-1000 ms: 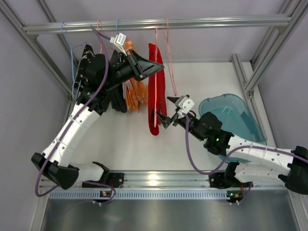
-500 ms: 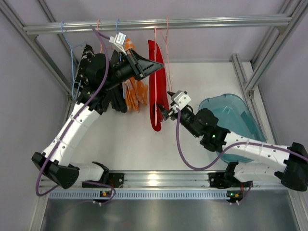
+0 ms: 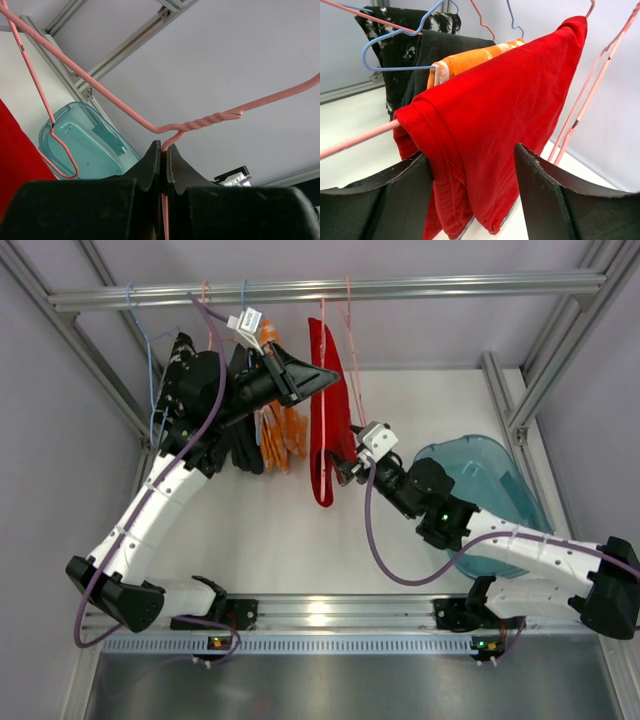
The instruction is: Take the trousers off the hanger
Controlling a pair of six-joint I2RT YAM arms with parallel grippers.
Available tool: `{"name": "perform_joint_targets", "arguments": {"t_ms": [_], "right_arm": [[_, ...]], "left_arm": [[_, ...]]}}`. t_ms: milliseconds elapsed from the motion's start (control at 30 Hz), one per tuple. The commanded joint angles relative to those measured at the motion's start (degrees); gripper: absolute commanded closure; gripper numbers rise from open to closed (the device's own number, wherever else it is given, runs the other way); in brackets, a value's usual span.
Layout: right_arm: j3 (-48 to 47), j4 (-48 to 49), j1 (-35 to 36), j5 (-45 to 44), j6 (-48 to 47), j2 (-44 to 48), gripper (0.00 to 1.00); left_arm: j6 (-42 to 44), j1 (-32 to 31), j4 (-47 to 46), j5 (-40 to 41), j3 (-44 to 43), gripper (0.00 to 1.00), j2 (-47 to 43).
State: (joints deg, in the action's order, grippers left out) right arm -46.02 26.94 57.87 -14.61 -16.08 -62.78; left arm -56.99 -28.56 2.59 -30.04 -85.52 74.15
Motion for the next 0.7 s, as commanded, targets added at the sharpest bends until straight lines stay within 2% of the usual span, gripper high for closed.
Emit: {"name": "perform_joint_targets", "arguments": {"t_ms": [0,133,200,533,600,667], "right_arm": [[-5.48,5.31,-1.18,-1.64,-1.15,-2.68,0.36],[-7.06,6.98,-1.18,-4.28,-1.85,-4.98,0.28],[-8.20,7.51,-1.18,-6.38,-1.94,-6.03,0.28],[-10.50,9.97,-1.18,-10.61,-5.19,-9.11,0.46],[-10.14,11.11,-1.26,-10.53,-5.72,-9.28,0.48],[-10.14,11.47,-1.53,-10.53,-5.63,-10.16,0.44]], "left_arm": [[0.65,-0.10,-11.12,-1.77,-2.46,1.00,-2.17],[0.22,-0.10,-11.12,-1.51,-1.76,1.00,-2.26],[-0.22,-0.10,-11.12,-1.60,-1.50,1.00,-2.43],[-1.37,-0.10,-11.20,-1.95,0.61,1.00,-3.22],[-1.37,-0.10,-11.12,-2.12,0.88,1.00,-3.66],[-1.54,-0.18,-11.12,-2.21,1.23,1.00,-4.01]]}}
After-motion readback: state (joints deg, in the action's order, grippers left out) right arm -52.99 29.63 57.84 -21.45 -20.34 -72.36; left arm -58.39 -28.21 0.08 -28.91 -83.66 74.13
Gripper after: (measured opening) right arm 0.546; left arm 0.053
